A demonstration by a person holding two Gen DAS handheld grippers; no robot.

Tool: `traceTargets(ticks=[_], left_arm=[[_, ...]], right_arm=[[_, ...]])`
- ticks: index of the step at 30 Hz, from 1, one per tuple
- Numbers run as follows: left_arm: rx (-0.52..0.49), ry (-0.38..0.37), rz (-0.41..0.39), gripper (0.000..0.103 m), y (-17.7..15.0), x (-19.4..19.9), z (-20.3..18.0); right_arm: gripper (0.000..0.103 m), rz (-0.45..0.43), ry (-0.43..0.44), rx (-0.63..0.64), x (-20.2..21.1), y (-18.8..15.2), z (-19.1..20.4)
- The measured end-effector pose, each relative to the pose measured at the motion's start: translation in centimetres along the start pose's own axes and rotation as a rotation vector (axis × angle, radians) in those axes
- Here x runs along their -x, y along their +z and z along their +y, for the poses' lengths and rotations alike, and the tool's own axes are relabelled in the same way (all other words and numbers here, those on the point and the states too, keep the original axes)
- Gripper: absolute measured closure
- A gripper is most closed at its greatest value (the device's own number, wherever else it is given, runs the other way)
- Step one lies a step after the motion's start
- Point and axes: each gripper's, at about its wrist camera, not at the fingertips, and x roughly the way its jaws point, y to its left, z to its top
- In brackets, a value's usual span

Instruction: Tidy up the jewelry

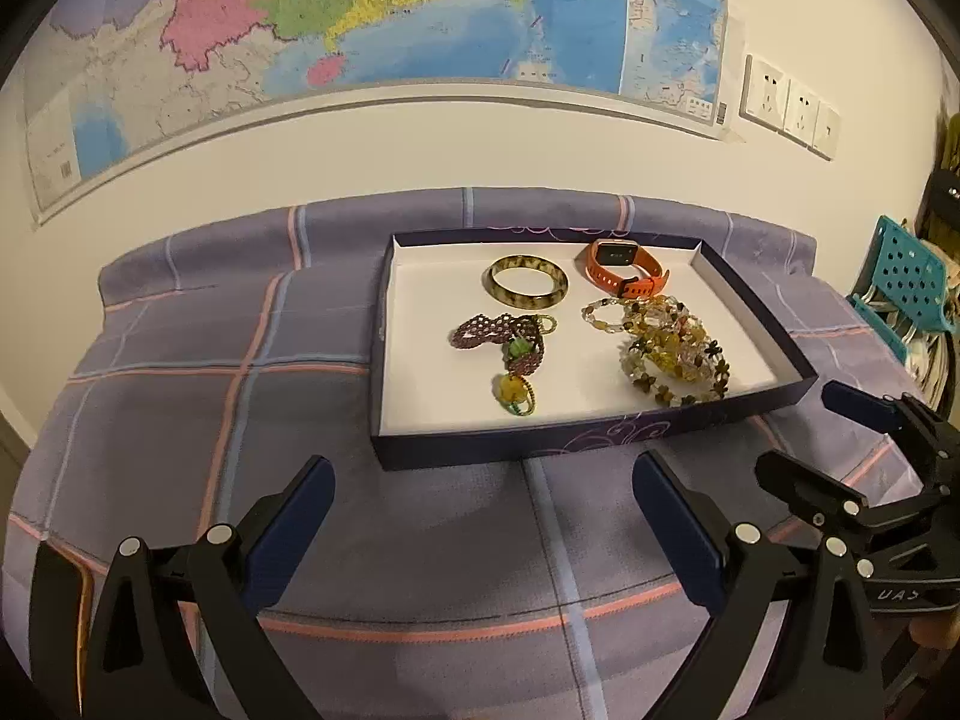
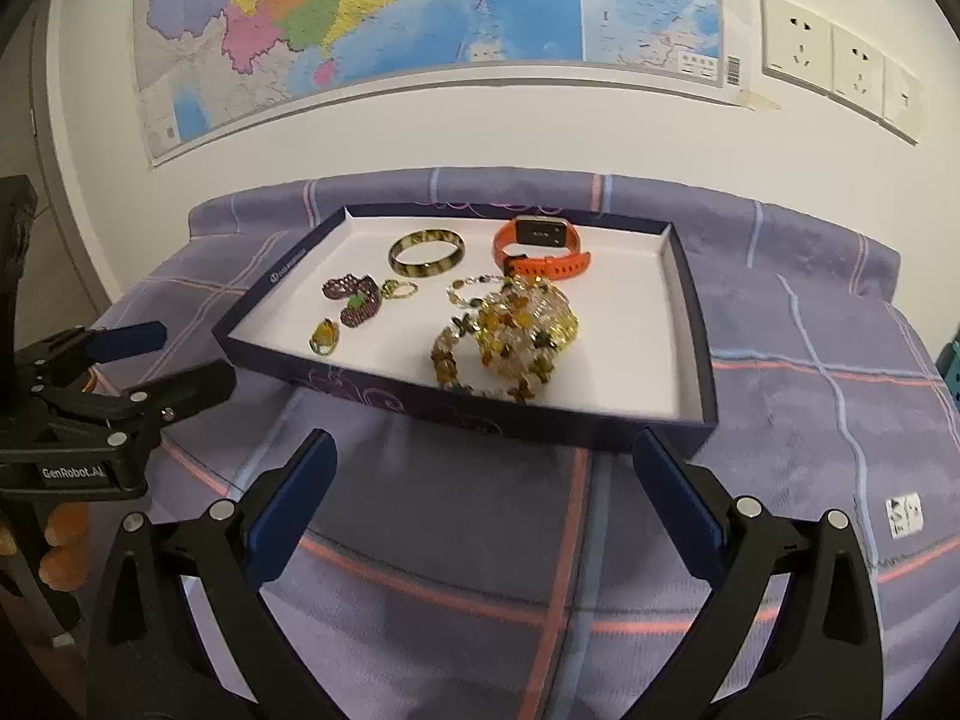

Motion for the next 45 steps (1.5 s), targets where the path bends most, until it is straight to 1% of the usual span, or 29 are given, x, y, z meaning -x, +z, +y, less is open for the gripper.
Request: traceTargets(ticks=[3, 12, 15, 23, 27, 45], left_arm=[[0.003, 0.002, 0.005, 0.007, -0.3, 0.1, -0.1], [0.010, 0.001, 0.007, 0.007, -1.4, 0.8, -0.4], [0.010, 0.000, 0.007, 0.007, -1.5, 0.9, -0.5], [0.001, 0.006, -0.009, 0.007, -1.9, 1.4, -0.9], [0.014, -0.001, -0.002, 0.007, -2.0, 1.4, -0.9], [0.001, 0.010, 0.007, 0.007, -2.8, 1.6, -1.1]], right_arm=[[0.006, 0.009, 0.014, -0.014, 0.2, -0.4, 0.0], [0.006, 0.005, 0.012, -0.019, 1.2, -1.1, 0.7], [0.006, 0.008, -0.006, -0.009, 1.3, -1.4, 0.9], [0.006, 0.012, 0.004, -0.011, 1.6, -1.8, 1.1], [0.006, 0.015, 0.005, -0.012, 1.6, -2.1, 1.2], [0.006, 0.019, 0.011, -0.011, 2.2, -2.7, 1.6]])
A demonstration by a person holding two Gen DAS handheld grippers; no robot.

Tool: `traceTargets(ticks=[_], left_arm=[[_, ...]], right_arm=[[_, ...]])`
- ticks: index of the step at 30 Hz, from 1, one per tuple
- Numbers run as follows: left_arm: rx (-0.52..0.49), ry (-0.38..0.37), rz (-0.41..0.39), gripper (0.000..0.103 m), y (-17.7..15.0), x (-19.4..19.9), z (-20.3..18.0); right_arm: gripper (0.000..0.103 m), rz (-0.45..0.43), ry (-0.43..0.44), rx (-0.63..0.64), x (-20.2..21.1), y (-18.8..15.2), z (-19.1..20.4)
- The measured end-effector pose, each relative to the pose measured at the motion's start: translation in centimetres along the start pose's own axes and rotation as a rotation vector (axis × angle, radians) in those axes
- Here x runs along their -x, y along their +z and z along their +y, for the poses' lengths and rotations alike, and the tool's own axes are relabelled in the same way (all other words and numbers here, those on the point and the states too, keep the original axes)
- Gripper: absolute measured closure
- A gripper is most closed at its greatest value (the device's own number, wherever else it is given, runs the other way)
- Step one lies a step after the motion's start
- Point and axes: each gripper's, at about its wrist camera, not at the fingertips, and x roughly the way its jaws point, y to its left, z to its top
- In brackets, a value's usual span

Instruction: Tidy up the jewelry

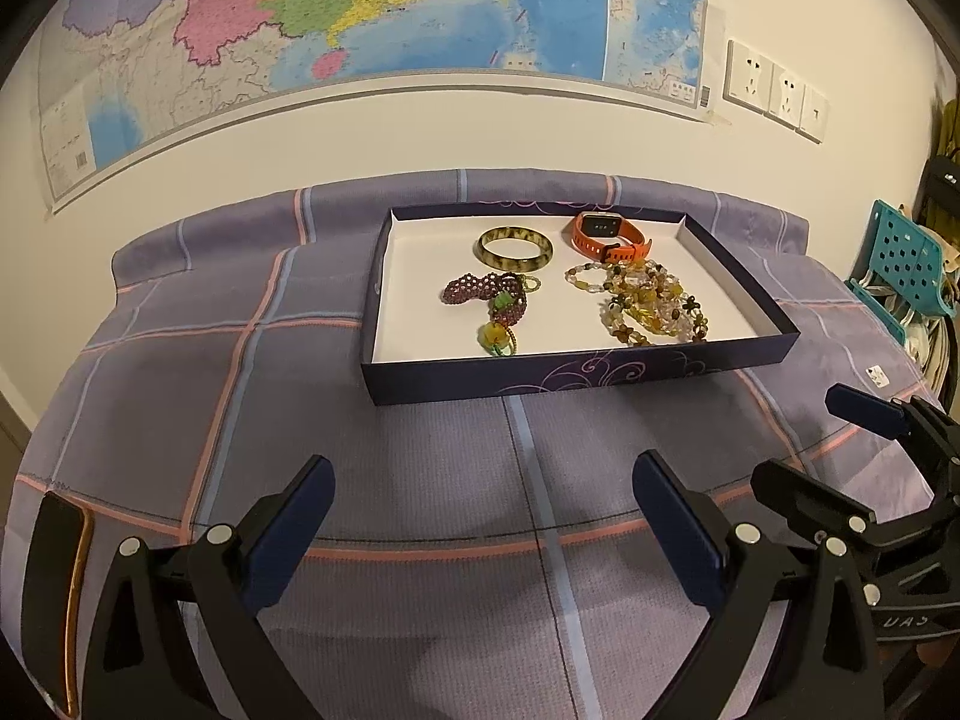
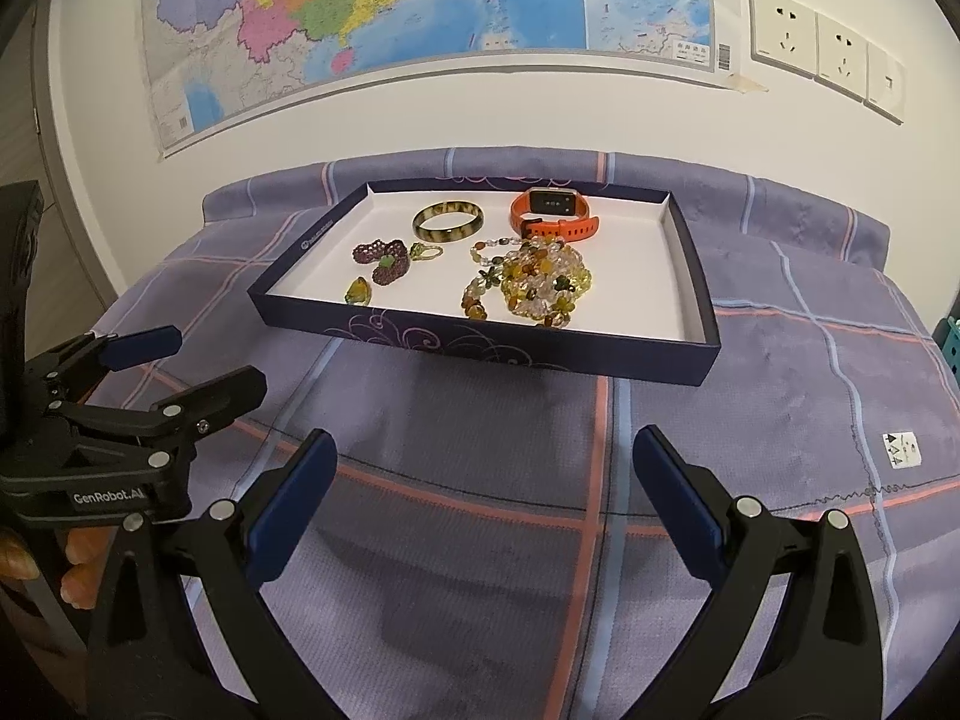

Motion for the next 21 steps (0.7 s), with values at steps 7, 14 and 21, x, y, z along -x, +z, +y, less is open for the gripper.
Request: traceTargets(ticks=[7, 14, 21], left_arm=[[0.003, 0.003, 0.000, 0.007, -0.13, 0.01, 0.03], [-0.002, 0.002, 0.004, 0.007, -0.26, 0.01, -0.04], [-0.003, 0.004, 0.007, 0.007, -0.29, -0.06, -0.07]], right_arm=[[0.006, -0.001, 0.006, -0.009, 0.00, -0.15, 0.02], [0.006, 0.003, 0.010, -0.011, 0.06, -0.26, 0.00], [0.006, 0.007, 0.012, -0.013, 0.05, -0.38, -0.07]])
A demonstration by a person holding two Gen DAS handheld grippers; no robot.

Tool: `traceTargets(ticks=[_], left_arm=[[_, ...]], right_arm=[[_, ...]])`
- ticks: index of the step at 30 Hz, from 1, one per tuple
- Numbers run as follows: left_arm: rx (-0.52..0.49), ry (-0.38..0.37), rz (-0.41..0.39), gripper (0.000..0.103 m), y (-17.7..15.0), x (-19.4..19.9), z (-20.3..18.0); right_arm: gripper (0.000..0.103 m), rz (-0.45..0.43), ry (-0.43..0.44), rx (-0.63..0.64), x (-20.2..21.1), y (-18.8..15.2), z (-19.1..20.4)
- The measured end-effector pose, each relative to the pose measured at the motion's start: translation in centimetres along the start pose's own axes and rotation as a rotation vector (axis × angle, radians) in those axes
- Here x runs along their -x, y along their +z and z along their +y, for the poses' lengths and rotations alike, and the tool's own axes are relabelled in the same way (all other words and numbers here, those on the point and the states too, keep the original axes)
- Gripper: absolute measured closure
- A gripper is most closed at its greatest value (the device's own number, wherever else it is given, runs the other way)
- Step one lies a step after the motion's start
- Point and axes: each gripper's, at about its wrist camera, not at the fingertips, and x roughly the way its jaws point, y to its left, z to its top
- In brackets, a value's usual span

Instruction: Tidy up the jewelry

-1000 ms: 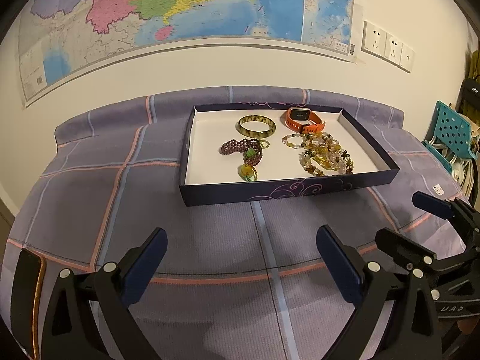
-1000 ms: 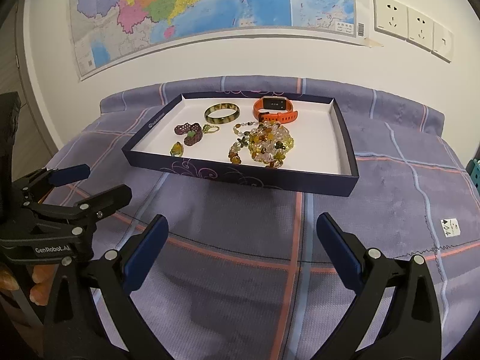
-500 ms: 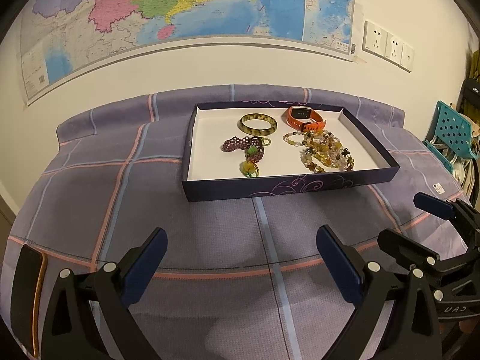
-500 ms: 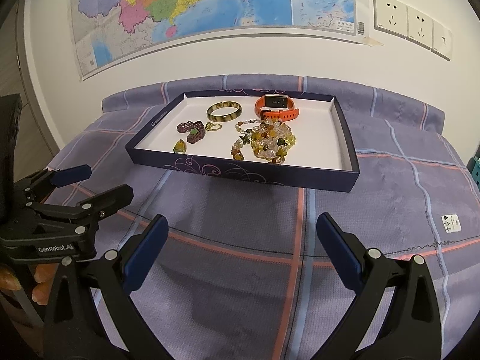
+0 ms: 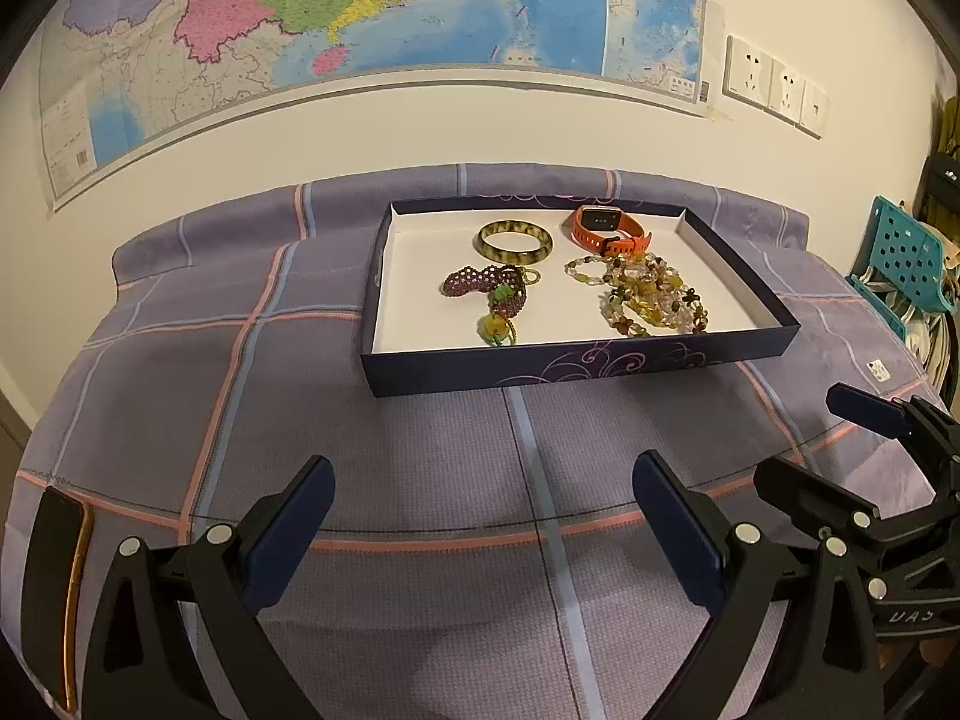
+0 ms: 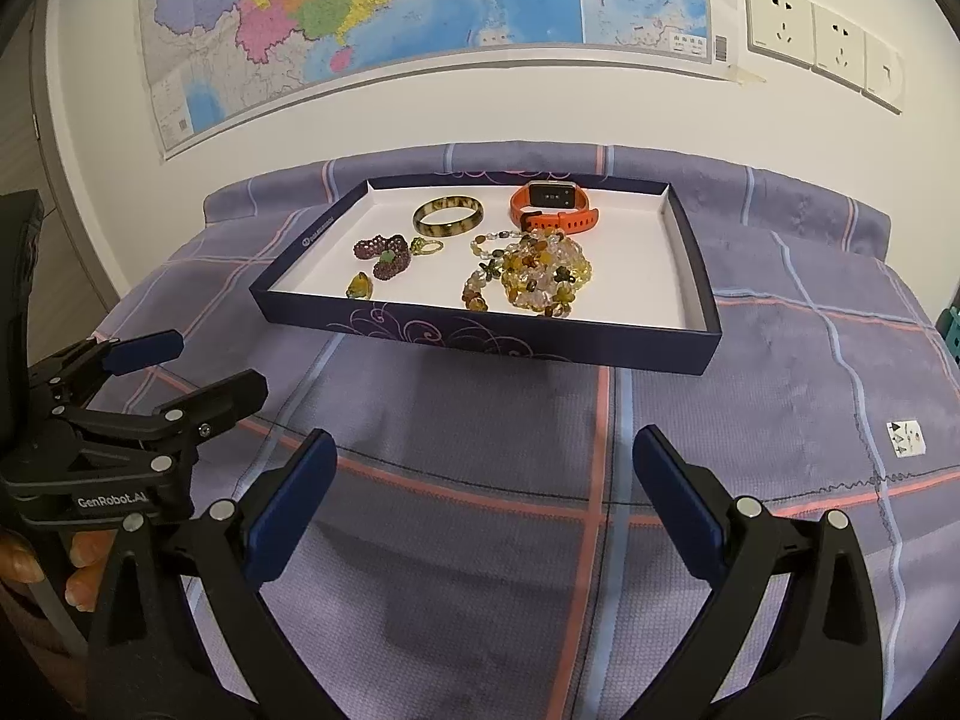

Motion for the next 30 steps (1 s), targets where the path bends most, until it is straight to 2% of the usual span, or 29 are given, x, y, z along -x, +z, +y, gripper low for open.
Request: traceTargets(ticks=[30], left_arm=[[-0.006, -0.001, -0.013, 0.007, -0.01, 0.61, -0.23]], right_arm=[[0.006, -0.013, 0.005, -0.003, 0.48, 0.03, 0.12]])
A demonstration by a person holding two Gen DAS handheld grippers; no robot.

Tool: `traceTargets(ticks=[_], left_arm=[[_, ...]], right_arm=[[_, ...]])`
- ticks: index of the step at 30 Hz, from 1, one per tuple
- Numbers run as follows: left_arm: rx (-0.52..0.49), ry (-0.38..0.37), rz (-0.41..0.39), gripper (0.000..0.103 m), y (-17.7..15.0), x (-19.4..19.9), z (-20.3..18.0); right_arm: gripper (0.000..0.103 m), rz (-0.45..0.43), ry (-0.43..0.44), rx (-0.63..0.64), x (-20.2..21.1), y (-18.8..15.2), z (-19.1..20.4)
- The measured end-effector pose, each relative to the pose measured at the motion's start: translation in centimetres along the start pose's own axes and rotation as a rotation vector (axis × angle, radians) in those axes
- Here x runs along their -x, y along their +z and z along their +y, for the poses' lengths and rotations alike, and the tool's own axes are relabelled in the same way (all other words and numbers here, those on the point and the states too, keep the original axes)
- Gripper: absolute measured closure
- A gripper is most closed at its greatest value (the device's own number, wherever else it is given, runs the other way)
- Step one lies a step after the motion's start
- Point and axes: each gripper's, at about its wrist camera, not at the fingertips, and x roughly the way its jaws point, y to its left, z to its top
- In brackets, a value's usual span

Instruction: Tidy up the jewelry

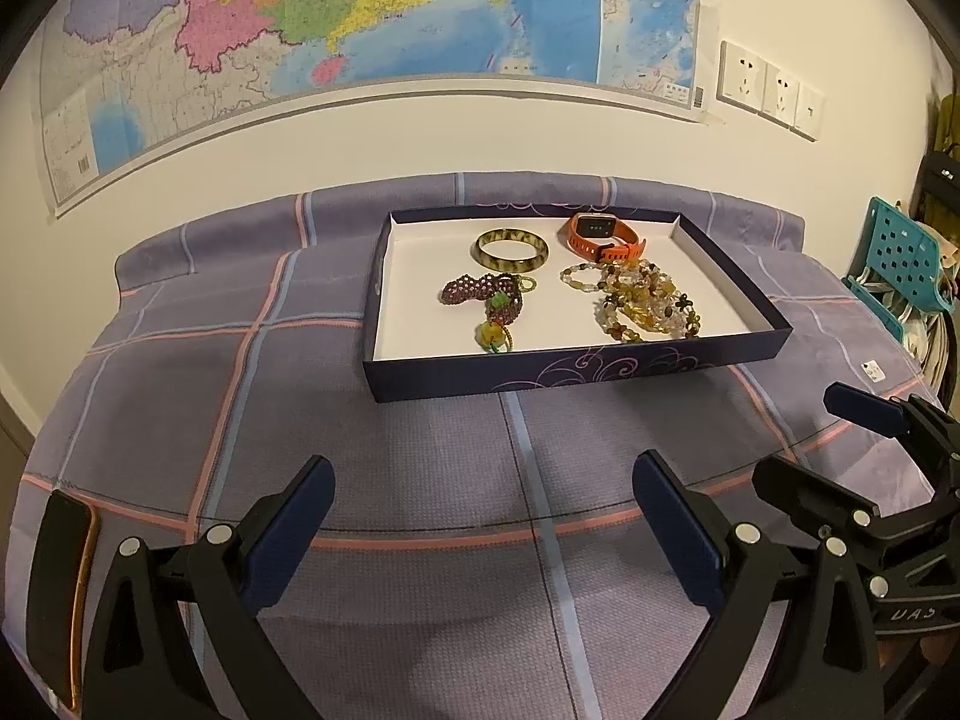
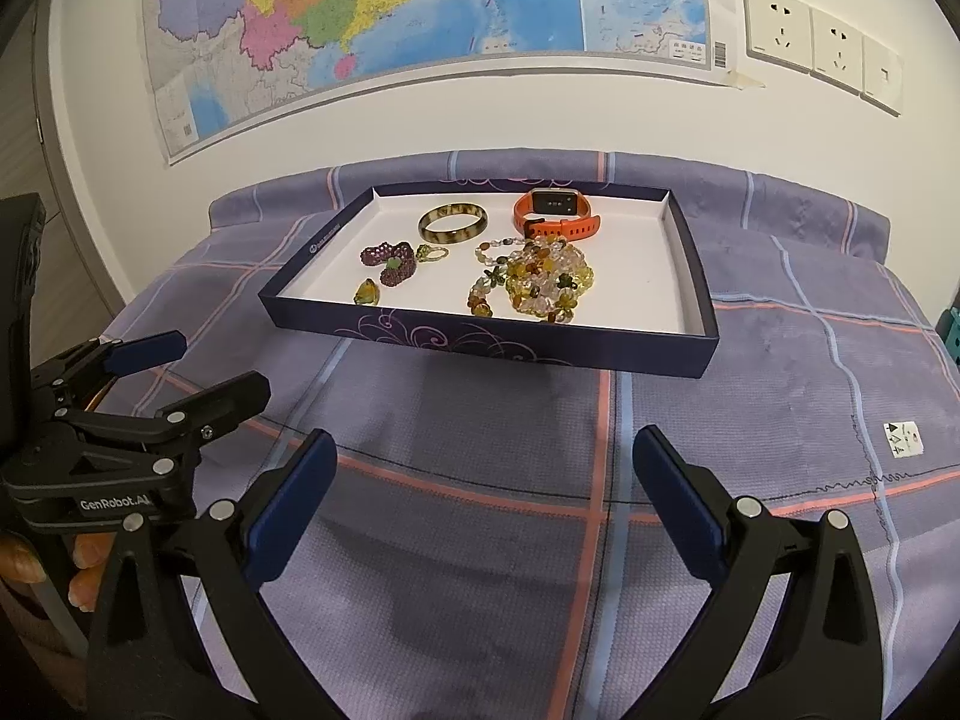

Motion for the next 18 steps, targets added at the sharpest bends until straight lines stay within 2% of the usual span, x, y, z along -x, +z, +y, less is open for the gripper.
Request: traceTargets(ticks=[7, 14, 18], left_arm=[[0.001, 0.010, -0.001, 0.007, -0.03, 0.10, -0.03], [-0.026, 0.016, -0.042, 0.007, -0.28, 0.67, -0.46], [-0.007, -0.012, 0.003, 0.007, -0.35, 0.04, -0.42]], right_arm=[[0.006, 0.002, 0.003, -0.002, 0.01, -0.10, 0.03], [0.006, 0.001, 0.007, -0.004, 0.09, -0.19, 0.02], [0.006, 0.004, 0.003, -0.001, 0.13, -0.43, 0.02]])
